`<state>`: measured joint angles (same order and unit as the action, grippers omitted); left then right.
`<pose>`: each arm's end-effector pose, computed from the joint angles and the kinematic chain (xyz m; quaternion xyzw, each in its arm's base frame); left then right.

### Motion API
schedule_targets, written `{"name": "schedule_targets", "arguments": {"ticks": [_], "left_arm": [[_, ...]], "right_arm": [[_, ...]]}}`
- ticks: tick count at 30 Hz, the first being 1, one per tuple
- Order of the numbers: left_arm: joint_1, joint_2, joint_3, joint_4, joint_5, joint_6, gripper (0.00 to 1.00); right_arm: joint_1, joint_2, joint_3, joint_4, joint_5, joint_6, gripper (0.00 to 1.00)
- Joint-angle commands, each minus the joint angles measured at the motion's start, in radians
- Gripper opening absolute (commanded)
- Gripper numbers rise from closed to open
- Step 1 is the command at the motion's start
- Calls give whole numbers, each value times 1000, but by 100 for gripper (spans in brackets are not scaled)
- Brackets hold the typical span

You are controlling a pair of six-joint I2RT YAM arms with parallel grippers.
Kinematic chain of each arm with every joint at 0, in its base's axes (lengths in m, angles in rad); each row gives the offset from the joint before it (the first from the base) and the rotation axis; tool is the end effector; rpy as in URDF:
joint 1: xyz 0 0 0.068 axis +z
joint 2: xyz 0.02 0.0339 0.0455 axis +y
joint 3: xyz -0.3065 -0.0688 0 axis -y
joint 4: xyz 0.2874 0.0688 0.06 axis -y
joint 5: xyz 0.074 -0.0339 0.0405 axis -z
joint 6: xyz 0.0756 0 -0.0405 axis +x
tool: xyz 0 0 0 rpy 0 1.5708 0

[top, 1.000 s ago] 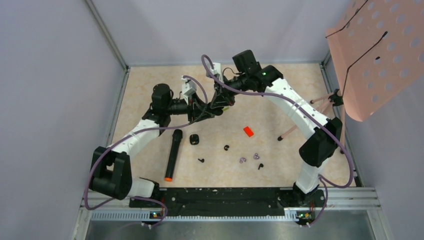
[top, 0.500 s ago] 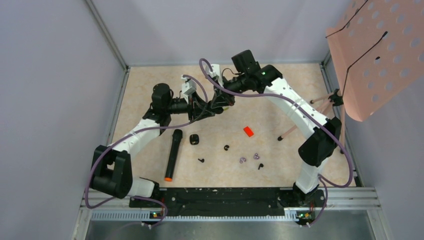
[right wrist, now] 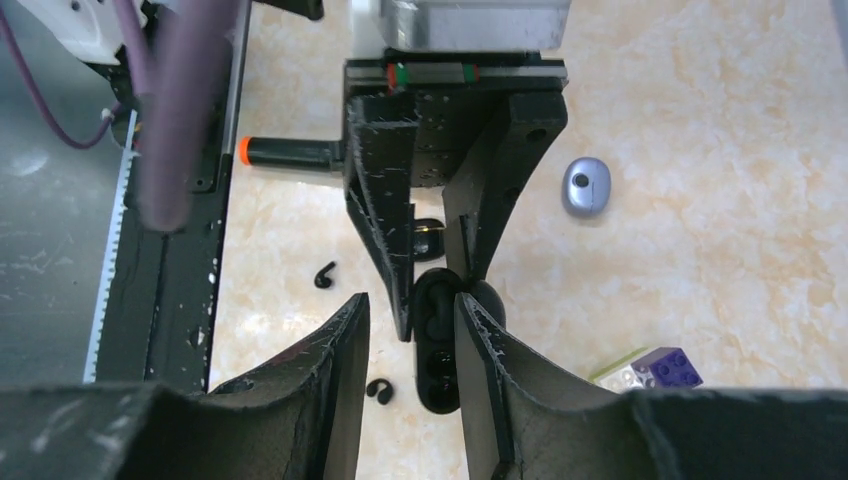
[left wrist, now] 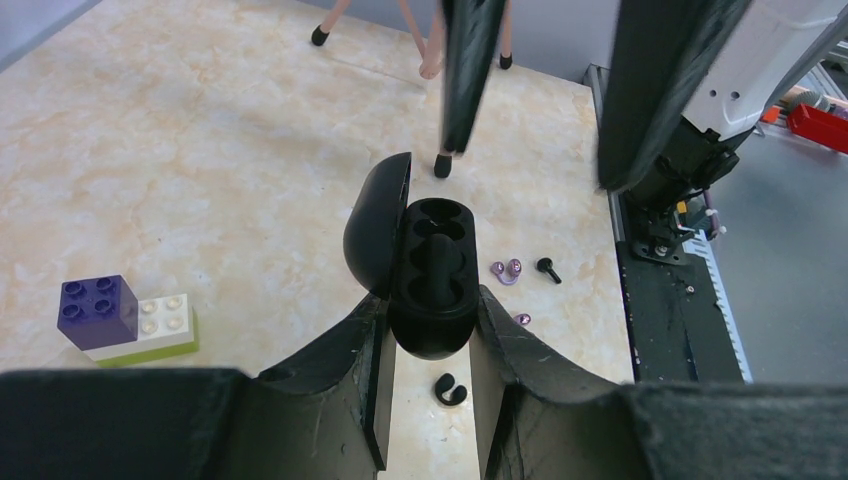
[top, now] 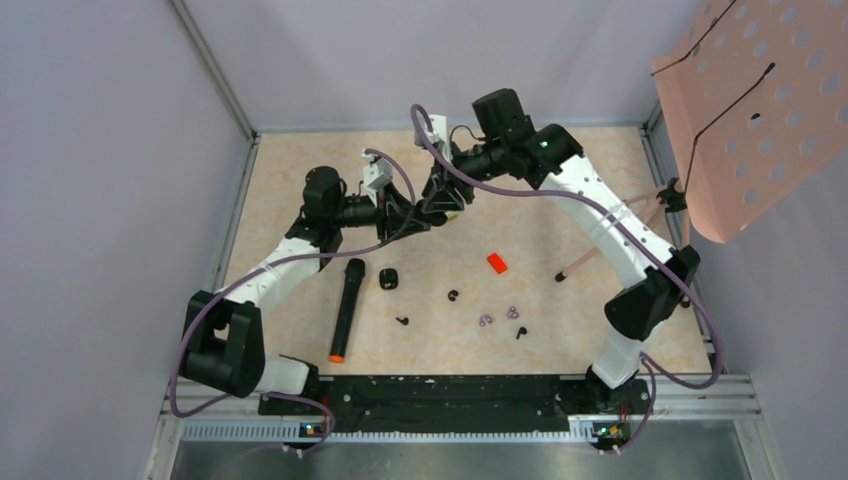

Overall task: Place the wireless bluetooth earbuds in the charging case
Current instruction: Place the earbud in the charging case.

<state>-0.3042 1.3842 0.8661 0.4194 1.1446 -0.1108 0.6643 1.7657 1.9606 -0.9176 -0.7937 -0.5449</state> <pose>0.3107 -0.1697 0.3141 0.4220 0.5850 -0.5090 0.4696 0.3171 0.3168 0.4447 -0.6087 0.6012 0.3743 0.3578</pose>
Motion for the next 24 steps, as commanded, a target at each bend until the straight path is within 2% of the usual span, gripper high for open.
{"name": "schedule_targets", "arguments": {"ticks": [1,7,10,14,18,24], "left_arm": [[-4,-25,13,54,8,-11,0],[27,-50,4,13,9,-43,0],[54,-81,-15,-26,-8,-47,0],[95,-137,-66,-48,-60,-71,0],[151,-173,-111,-56,-109,-125,0],[215,-228,-158,-87,-160,-167,0]], "right_arm": [[-14,-135,35,12,1,46,36],[-118,-257,-137,63,35,57,36],[-163,-335,-317,143,90,33,36],[-164,-401,-540,223,137,-55,34],[-161,-337,-651,250,116,-137,31],[-94,-129,-603,176,133,-367,28]]}}
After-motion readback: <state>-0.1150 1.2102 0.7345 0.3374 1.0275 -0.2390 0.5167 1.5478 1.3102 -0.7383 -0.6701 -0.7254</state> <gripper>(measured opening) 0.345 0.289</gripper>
